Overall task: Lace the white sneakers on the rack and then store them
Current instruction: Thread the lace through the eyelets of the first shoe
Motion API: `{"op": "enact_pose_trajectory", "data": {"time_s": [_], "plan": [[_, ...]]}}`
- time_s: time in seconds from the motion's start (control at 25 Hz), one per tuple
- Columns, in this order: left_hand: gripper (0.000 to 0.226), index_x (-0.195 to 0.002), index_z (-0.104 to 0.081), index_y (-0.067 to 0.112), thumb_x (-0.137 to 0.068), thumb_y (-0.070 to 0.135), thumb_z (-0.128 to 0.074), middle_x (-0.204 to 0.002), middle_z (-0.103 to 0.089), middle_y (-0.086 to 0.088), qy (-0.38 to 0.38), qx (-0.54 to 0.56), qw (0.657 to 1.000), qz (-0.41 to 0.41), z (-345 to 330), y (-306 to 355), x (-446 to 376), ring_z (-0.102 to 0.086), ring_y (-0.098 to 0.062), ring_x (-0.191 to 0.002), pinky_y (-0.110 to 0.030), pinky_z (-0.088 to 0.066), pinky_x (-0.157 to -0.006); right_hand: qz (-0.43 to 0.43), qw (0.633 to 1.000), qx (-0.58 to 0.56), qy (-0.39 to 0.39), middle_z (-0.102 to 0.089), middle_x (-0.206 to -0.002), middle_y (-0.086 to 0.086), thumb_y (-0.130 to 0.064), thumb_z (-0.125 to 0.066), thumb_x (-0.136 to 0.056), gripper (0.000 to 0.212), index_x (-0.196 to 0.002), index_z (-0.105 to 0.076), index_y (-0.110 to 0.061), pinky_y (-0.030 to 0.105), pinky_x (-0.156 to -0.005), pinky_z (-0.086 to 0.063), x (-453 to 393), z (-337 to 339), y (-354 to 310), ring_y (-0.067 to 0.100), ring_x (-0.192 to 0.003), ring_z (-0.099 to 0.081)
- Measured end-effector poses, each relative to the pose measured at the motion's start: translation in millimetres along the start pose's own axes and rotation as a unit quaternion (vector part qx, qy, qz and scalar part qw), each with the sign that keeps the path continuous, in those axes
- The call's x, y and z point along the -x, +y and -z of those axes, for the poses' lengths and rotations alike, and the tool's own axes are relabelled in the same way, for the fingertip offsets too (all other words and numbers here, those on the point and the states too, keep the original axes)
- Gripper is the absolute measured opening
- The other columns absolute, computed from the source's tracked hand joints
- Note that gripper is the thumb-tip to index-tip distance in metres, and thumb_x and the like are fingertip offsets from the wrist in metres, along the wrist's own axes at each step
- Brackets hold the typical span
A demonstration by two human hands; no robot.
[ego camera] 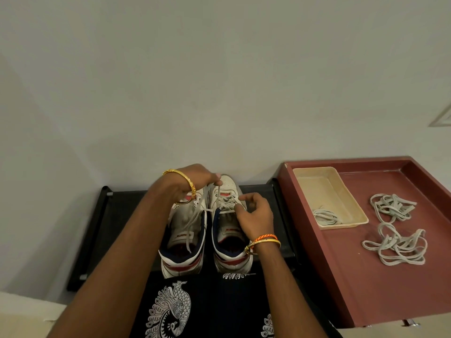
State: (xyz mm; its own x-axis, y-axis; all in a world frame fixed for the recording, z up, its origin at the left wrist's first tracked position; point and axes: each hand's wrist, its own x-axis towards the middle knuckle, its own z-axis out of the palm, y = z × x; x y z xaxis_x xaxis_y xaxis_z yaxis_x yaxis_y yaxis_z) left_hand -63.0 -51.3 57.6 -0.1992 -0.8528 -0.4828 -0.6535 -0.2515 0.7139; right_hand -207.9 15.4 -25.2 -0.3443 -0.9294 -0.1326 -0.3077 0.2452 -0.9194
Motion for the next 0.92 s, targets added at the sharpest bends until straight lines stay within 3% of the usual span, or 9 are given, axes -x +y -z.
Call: {"op": "enact_pose_trajectory", "data": {"time_s": [0.08, 0.16, 0.28, 0.36, 0.52, 0.68, 0.76, 0.84, 0.92], "plan": [[0.02, -0.086, -0.068, 0.017, -0.095, 0.024, -0.052, -0.121, -0.059, -0.005, 0.002, 0.055, 0.997, -0.053, 0.9, 20.3, 25.3, -0.047, -0.016, -0.119, -0.024, -0.029, -0.097, 0.042, 0.994, -0.096, -0.031, -0.068, -0.095, 0.001, -0.008, -0.066, -0.081, 0.017, -0.079, -0.065, -0.025, 0.042, -0.091, -0.051, 7.6, 3.8, -17.1, 0.021, -0.099, -0.063], [0.018, -0.089, -0.069, 0.013, -0.094, 0.018, -0.053, -0.101, -0.066, 0.0, -0.015, 0.135, 0.987, -0.084, -2.1, 32.3, 46.2, -0.057, -0.009, -0.1, -0.017, -0.039, -0.085, 0.092, 0.975, -0.158, -0.124, -0.071, -0.095, 0.0, -0.006, -0.067, -0.084, 0.015, -0.091, -0.068, -0.02, 0.036, -0.089, -0.053, 18.1, 6.2, -36.7, 0.015, -0.097, -0.065], [0.017, -0.09, -0.071, 0.007, -0.092, 0.017, -0.057, -0.073, -0.065, -0.005, 0.008, 0.258, 0.962, -0.09, -10.5, 30.3, 68.7, -0.061, -0.011, -0.057, -0.013, -0.045, -0.048, 0.145, 0.945, -0.208, -0.205, -0.071, -0.079, -0.007, -0.005, -0.059, -0.09, 0.014, -0.102, -0.065, -0.009, 0.018, -0.076, -0.052, 31.2, 12.9, -57.8, 0.003, -0.08, -0.067], [0.015, -0.084, -0.072, 0.013, -0.09, 0.02, -0.06, -0.078, -0.066, -0.007, 0.083, 0.354, 0.929, -0.069, -13.8, 20.4, 71.2, -0.06, -0.015, -0.065, -0.018, -0.05, -0.053, 0.149, 0.946, -0.222, -0.182, -0.066, -0.063, -0.008, -0.003, -0.054, -0.092, 0.014, -0.095, -0.067, -0.008, 0.015, -0.066, -0.05, 30.3, 25.7, -64.2, 0.001, -0.063, -0.061], [0.012, -0.078, -0.072, 0.023, -0.087, 0.021, -0.064, -0.109, -0.068, 0.0, 0.206, 0.431, 0.878, -0.024, -20.0, -4.7, 60.0, -0.056, -0.017, -0.109, -0.036, -0.045, -0.093, 0.13, 0.965, -0.186, -0.133, -0.066, -0.058, -0.007, -0.003, -0.061, -0.087, 0.015, -0.082, -0.07, -0.014, 0.015, -0.053, -0.048, 20.1, 54.1, -58.5, 0.0, -0.053, -0.054], [0.009, -0.081, -0.071, 0.018, -0.087, 0.016, -0.065, -0.098, -0.07, -0.005, 0.278, 0.457, 0.845, -0.012, -34.0, -20.8, 50.7, -0.063, -0.021, -0.097, -0.03, -0.05, -0.082, 0.098, 0.978, -0.166, -0.076, -0.068, -0.06, -0.012, 0.006, -0.061, -0.085, 0.016, -0.093, -0.07, -0.005, 0.011, -0.054, -0.05, 9.0, 51.0, -40.2, -0.004, -0.055, -0.06], [0.013, -0.096, -0.068, 0.012, -0.085, 0.019, -0.068, -0.106, -0.067, -0.009, 0.345, 0.41, 0.844, 0.021, -40.4, -29.9, 44.3, -0.064, -0.021, -0.093, -0.032, -0.051, -0.082, 0.085, 0.978, -0.169, -0.089, -0.069, -0.067, -0.007, 0.011, -0.053, -0.088, 0.024, -0.104, -0.065, -0.003, 0.012, -0.058, -0.053, 2.1, 47.0, -32.3, -0.001, -0.059, -0.065], [0.054, -0.127, -0.05, 0.014, -0.08, 0.028, -0.072, -0.135, -0.048, -0.009, 0.416, 0.215, 0.882, 0.059, -46.7, -41.4, 38.2, -0.052, -0.024, -0.117, -0.045, -0.038, -0.099, 0.06, 0.978, -0.172, -0.101, -0.071, -0.068, -0.003, 0.009, -0.057, -0.087, 0.015, -0.097, -0.063, 0.0, 0.016, -0.057, -0.054, -2.9, 44.1, -26.4, 0.004, -0.059, -0.067], [0.072, -0.143, -0.033, 0.022, -0.082, 0.03, -0.07, -0.146, -0.036, -0.003, 0.384, 0.043, 0.921, -0.042, -57.5, -43.9, 37.2, -0.036, -0.021, -0.134, -0.046, -0.027, -0.107, 0.062, 0.983, -0.133, -0.109, -0.071, -0.066, -0.001, 0.002, -0.066, -0.083, 0.007, -0.085, -0.065, -0.005, 0.017, -0.056, -0.052, -5.7, 39.8, -21.6, 0.005, -0.058, -0.065]]}}
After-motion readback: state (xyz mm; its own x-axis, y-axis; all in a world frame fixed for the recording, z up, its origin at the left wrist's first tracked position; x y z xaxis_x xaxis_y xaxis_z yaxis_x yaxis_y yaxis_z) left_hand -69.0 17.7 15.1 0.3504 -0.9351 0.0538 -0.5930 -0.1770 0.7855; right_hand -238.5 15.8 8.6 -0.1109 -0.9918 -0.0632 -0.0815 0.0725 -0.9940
